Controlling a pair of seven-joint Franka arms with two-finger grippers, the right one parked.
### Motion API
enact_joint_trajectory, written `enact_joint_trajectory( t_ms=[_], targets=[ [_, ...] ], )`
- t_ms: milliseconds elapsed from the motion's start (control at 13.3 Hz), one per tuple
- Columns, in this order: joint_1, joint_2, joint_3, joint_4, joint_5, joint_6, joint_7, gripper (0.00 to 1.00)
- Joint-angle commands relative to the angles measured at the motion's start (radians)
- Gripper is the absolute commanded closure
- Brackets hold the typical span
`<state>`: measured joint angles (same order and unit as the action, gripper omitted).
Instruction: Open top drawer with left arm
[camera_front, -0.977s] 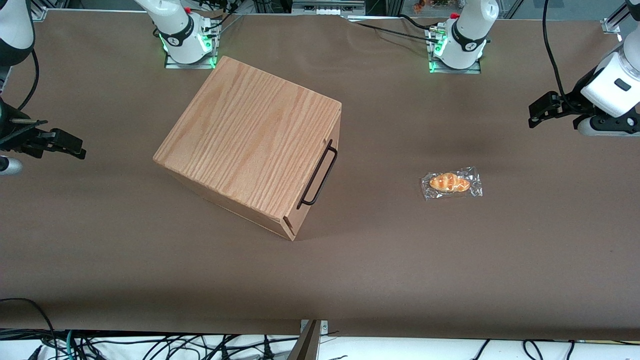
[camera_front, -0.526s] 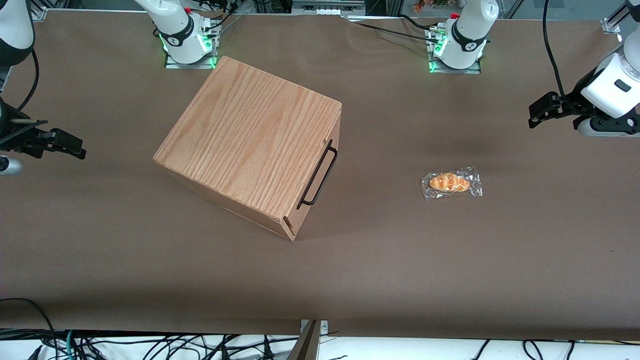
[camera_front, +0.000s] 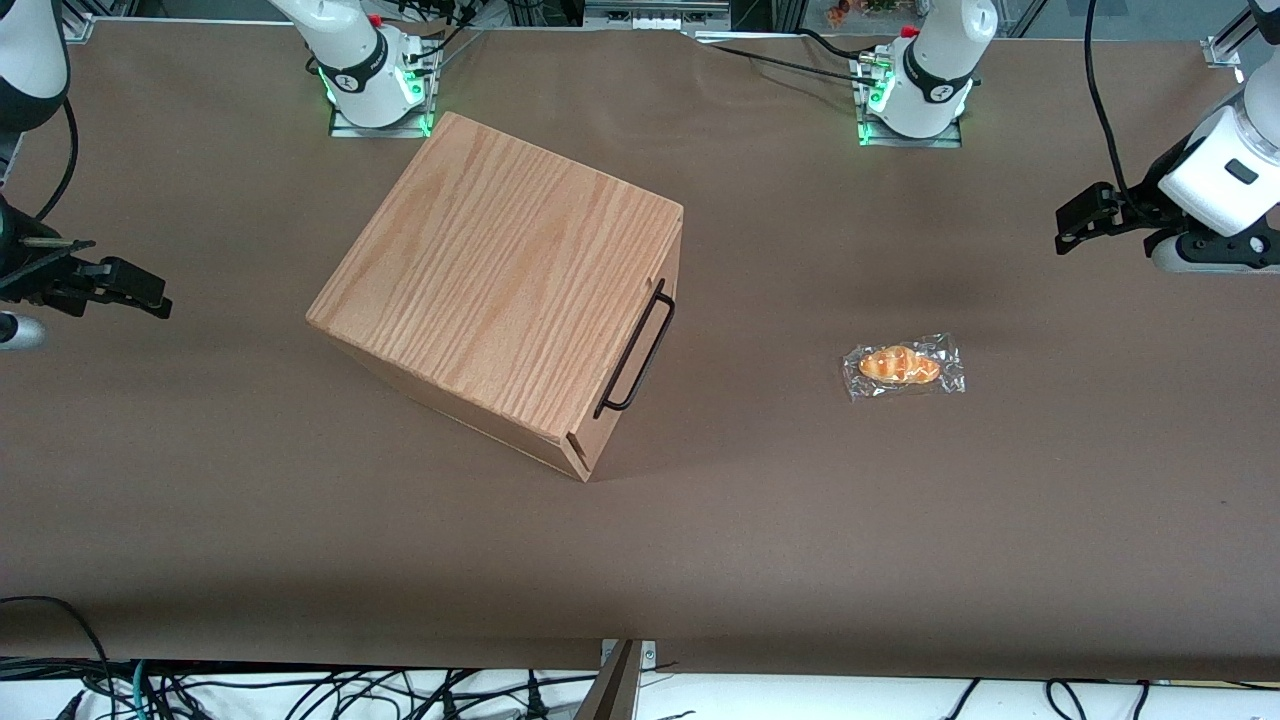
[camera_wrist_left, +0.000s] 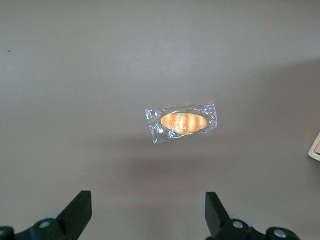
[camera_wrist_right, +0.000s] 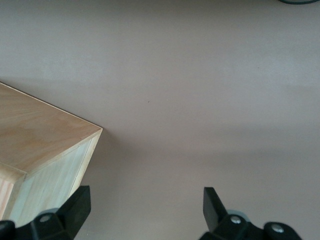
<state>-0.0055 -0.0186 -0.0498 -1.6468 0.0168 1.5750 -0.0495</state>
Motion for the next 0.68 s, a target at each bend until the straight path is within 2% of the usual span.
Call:
enact_joint_trajectory(
  t_ms=[0,602],
  targets=[
    [0.009,0.016,-0.007,0.038,-0.009,-0.03,0.008,0.0],
    [-0.016,0.037,-0.013,0.038,-0.024,-0.072,0.011,0.0]
  ],
)
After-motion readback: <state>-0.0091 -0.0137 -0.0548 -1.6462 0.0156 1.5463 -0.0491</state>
